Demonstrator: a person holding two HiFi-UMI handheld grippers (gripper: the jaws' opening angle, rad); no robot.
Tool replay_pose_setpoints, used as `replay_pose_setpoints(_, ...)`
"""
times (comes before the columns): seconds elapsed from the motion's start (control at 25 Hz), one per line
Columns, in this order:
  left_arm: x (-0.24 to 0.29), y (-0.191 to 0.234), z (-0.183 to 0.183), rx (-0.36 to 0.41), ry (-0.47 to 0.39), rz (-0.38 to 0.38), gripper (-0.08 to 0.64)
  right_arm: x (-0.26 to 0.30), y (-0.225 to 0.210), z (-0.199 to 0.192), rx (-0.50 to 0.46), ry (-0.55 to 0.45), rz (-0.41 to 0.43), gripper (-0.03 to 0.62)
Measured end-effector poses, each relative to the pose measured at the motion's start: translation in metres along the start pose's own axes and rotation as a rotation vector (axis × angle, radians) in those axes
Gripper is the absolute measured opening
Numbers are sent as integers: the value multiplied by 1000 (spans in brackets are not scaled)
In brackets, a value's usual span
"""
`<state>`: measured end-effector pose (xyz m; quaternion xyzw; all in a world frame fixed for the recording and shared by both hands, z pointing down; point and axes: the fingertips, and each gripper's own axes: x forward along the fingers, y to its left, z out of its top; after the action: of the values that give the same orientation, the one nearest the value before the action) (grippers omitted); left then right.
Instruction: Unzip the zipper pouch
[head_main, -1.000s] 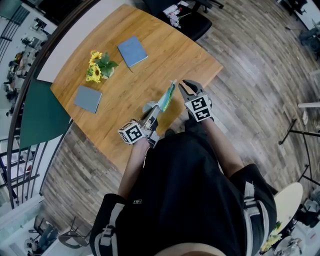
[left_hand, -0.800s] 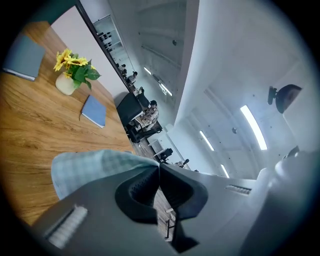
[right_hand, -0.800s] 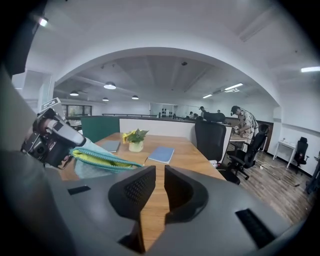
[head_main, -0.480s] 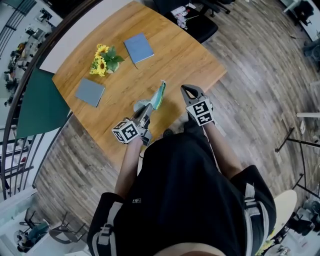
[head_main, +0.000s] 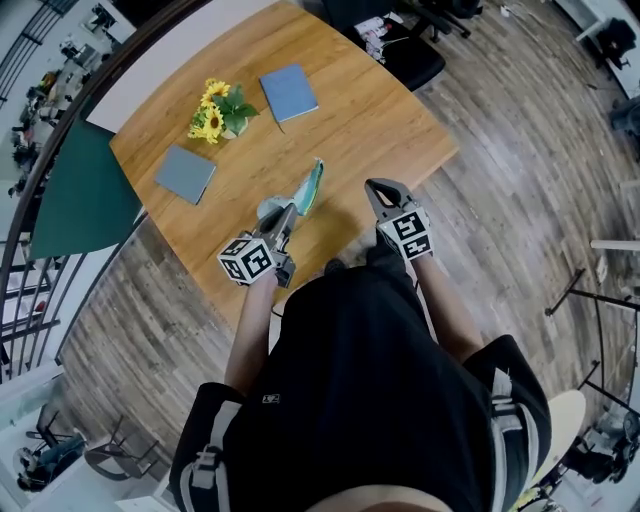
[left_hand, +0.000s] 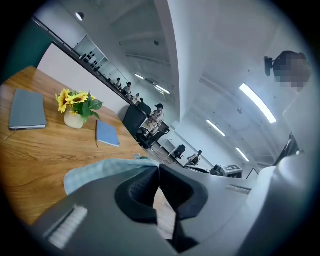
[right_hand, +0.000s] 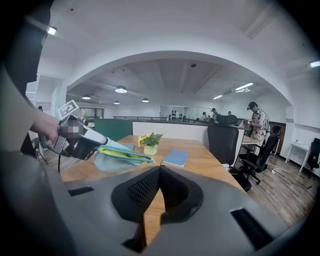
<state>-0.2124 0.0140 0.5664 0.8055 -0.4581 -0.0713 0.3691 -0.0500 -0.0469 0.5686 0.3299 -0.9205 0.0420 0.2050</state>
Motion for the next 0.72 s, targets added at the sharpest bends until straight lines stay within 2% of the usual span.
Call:
replay_pose_setpoints(0.48,-24,9,-2,55,18,63,3,-6,11,-7,-9,15,27,3)
replay_pose_setpoints(0.72,-27,10,-5,53,17,71,3,-8,10,-10,-13,24,24,3)
